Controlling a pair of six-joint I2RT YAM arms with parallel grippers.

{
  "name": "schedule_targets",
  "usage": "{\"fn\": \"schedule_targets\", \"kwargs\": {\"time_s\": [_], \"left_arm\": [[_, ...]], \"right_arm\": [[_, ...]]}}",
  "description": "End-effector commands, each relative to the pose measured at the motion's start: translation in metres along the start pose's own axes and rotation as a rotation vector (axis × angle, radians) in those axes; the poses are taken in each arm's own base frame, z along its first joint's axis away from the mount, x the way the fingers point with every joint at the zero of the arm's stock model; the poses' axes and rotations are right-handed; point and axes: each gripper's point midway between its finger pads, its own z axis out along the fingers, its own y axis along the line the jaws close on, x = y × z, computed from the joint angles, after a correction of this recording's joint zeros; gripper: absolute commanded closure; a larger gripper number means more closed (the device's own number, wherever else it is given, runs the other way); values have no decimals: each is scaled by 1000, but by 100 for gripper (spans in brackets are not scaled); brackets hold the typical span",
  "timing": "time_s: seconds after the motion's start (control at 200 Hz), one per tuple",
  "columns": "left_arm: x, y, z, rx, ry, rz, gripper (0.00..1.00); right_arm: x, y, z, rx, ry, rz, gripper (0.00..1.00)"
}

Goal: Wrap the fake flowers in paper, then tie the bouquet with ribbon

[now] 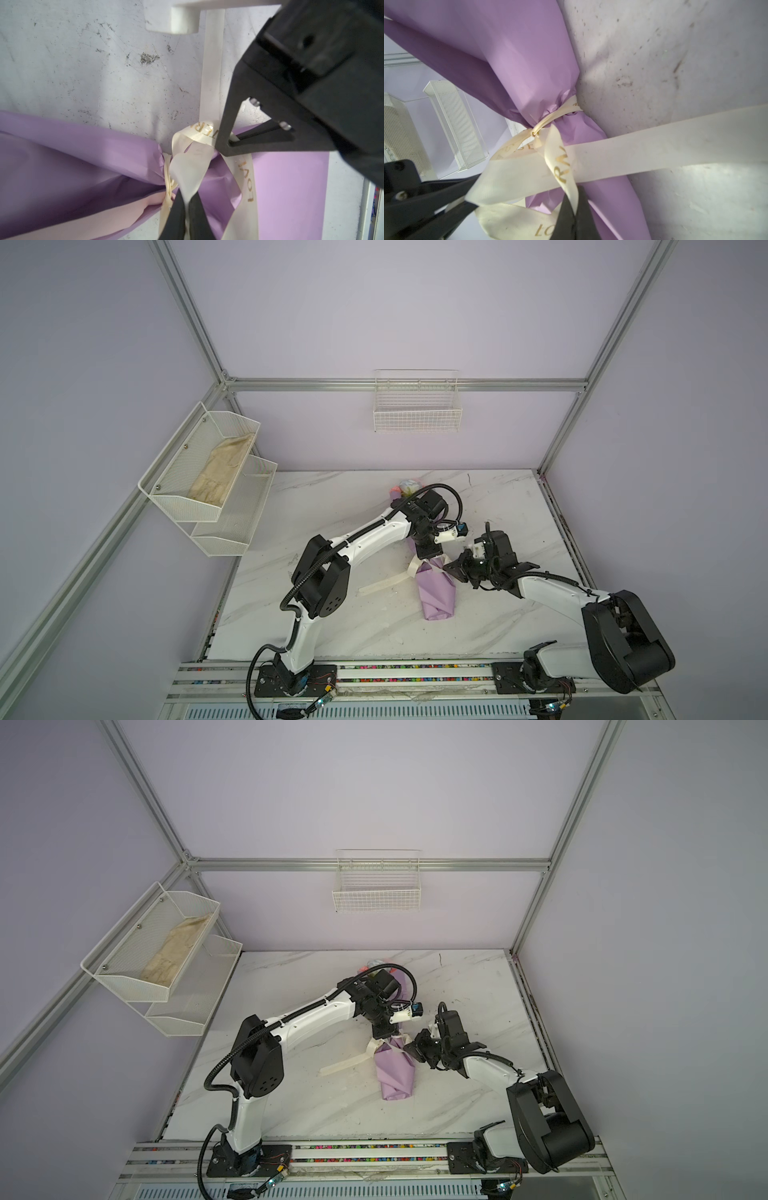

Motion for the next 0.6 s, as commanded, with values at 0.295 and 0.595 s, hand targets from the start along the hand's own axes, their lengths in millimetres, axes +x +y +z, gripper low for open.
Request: {"fn": "schedule_targets", "kwargs": {"time_s": [0.295,0.595], "left_arm": [[5,-4,-6,18,-30,-60,92],[2,-4,-8,24,-65,-79,92]], "right_arm": [[-30,25,-36,75,-216,-322,63],[-39,70,-58,-102,-431,-813,63]]}}
